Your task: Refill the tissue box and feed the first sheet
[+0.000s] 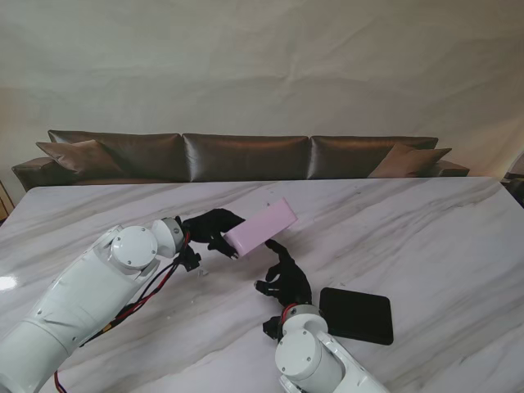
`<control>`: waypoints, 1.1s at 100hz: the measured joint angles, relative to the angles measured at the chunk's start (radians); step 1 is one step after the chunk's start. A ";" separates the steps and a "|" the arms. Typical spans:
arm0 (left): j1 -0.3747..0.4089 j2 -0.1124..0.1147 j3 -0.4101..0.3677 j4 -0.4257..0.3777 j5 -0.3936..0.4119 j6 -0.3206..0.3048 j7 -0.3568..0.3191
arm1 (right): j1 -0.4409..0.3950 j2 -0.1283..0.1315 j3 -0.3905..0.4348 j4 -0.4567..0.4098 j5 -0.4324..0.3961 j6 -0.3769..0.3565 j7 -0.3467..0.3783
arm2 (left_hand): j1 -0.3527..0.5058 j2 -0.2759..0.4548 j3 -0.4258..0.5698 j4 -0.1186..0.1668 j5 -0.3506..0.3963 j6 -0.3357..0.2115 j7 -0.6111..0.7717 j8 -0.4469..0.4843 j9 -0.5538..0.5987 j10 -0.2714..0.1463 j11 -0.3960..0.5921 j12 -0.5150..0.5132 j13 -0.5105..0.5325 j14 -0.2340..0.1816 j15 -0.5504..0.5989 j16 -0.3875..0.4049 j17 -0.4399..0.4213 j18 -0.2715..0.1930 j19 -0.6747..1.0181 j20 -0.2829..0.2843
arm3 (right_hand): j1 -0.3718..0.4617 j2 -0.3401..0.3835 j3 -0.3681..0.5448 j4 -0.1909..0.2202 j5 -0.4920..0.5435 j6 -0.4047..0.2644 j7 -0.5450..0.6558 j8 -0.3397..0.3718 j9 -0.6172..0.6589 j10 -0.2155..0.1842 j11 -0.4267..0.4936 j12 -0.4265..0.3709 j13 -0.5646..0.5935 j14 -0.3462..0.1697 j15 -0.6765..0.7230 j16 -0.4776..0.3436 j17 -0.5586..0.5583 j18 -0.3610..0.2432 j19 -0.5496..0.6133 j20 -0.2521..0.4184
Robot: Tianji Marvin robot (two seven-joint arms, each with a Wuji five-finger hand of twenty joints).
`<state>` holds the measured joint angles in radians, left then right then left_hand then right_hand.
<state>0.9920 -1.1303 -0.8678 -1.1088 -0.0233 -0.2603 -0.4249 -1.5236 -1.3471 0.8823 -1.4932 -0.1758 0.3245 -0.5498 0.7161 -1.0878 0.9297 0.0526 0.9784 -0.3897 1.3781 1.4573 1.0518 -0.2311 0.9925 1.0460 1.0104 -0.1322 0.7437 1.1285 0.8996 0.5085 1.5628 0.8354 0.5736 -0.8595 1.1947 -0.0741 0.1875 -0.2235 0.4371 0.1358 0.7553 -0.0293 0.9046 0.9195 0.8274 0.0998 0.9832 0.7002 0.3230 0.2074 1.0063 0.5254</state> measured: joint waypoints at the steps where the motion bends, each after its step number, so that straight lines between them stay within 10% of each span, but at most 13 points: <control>1: 0.000 0.000 0.000 0.000 -0.001 0.000 -0.001 | 0.000 0.000 0.000 0.000 0.000 0.000 0.000 | 0.000 0.000 0.000 0.000 0.000 0.000 0.000 0.000 0.000 0.000 0.000 0.000 0.000 0.000 0.000 0.000 0.000 0.000 0.000 0.000 | 0.000 0.000 0.000 0.000 0.000 0.000 0.000 0.000 0.000 0.000 0.000 0.000 0.000 0.000 0.000 0.000 0.000 0.000 0.000 0.000; 110: 0.007 0.004 -0.004 -0.010 -0.002 0.011 -0.019 | -0.008 -0.011 0.001 -0.013 0.010 0.028 -0.026 | 0.000 0.000 0.000 0.000 0.000 0.000 0.000 0.001 0.000 0.000 0.000 0.000 0.000 -0.001 0.000 0.000 0.003 0.000 0.000 -0.001 | 0.016 0.000 0.003 0.000 -0.026 0.034 0.062 -0.032 -0.001 -0.001 0.012 0.000 0.015 -0.012 0.036 0.002 -0.001 -0.003 0.007 0.000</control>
<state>0.9992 -1.1266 -0.8719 -1.1192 -0.0255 -0.2493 -0.4438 -1.5318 -1.3582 0.8833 -1.5058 -0.1661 0.3529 -0.5756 0.7162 -1.0878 0.9297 0.0527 0.9784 -0.3897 1.3781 1.4584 1.0518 -0.2312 0.9925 1.0464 1.0106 -0.1336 0.7437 1.1285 0.9023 0.5085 1.5628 0.8343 0.5891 -0.8595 1.1976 -0.0741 0.1618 -0.1895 0.4989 0.1036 0.7542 -0.0307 0.9169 0.9196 0.8424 0.0876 1.0195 0.7022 0.3221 0.2044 1.0137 0.5253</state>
